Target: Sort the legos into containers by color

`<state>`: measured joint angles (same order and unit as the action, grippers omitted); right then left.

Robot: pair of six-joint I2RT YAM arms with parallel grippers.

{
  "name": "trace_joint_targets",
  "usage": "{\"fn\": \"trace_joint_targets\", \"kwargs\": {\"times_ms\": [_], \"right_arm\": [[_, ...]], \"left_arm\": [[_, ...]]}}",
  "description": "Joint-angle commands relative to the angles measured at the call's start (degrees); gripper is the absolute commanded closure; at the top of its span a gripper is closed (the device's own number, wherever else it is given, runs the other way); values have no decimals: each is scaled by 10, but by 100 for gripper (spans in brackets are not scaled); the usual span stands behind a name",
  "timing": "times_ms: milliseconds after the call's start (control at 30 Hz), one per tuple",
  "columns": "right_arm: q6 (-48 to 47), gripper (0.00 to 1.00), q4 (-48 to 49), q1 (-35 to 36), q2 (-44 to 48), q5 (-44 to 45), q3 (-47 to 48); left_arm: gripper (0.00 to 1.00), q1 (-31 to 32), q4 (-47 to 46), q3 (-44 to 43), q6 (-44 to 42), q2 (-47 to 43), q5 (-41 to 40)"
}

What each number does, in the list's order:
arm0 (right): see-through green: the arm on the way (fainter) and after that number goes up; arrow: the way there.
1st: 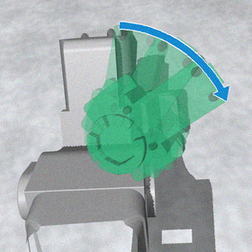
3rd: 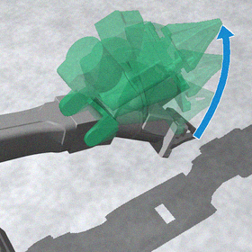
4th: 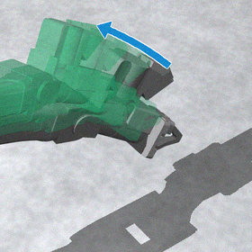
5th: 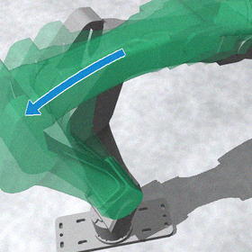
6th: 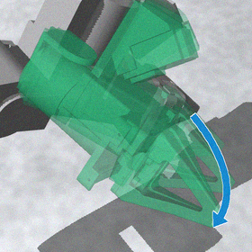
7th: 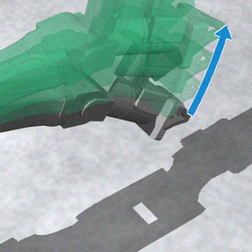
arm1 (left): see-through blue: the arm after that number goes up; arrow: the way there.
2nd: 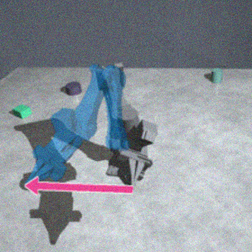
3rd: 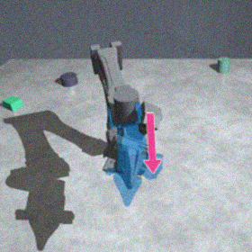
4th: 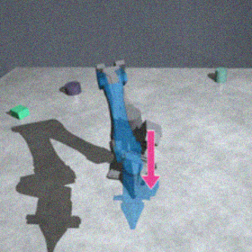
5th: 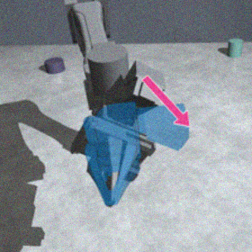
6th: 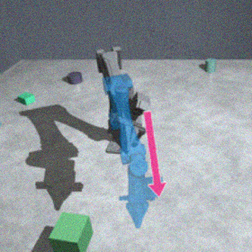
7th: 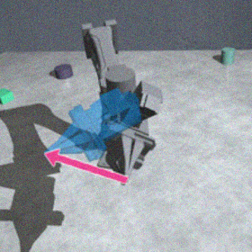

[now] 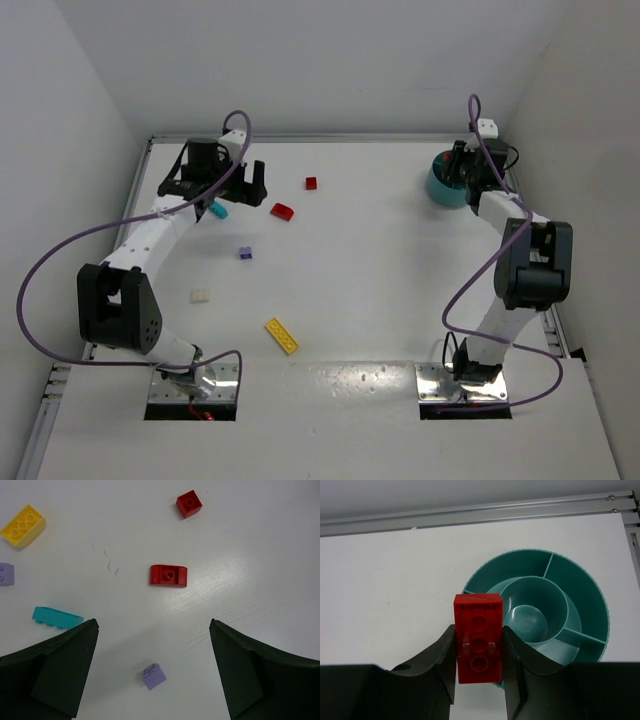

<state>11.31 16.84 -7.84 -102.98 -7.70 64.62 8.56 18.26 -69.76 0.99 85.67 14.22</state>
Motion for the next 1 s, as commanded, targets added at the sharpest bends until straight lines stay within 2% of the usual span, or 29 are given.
{"fn": "trace_joint_targets", "kwargs": {"times_ms": [0, 967], "right_arm": [[18, 100, 76, -7, -9, 8, 34], [-13, 100, 115, -23, -95, 33, 107]], "left_arm": [[0, -9, -14, -27, 9, 4, 10], [0, -14, -9, -54, -2, 47, 15]]}}
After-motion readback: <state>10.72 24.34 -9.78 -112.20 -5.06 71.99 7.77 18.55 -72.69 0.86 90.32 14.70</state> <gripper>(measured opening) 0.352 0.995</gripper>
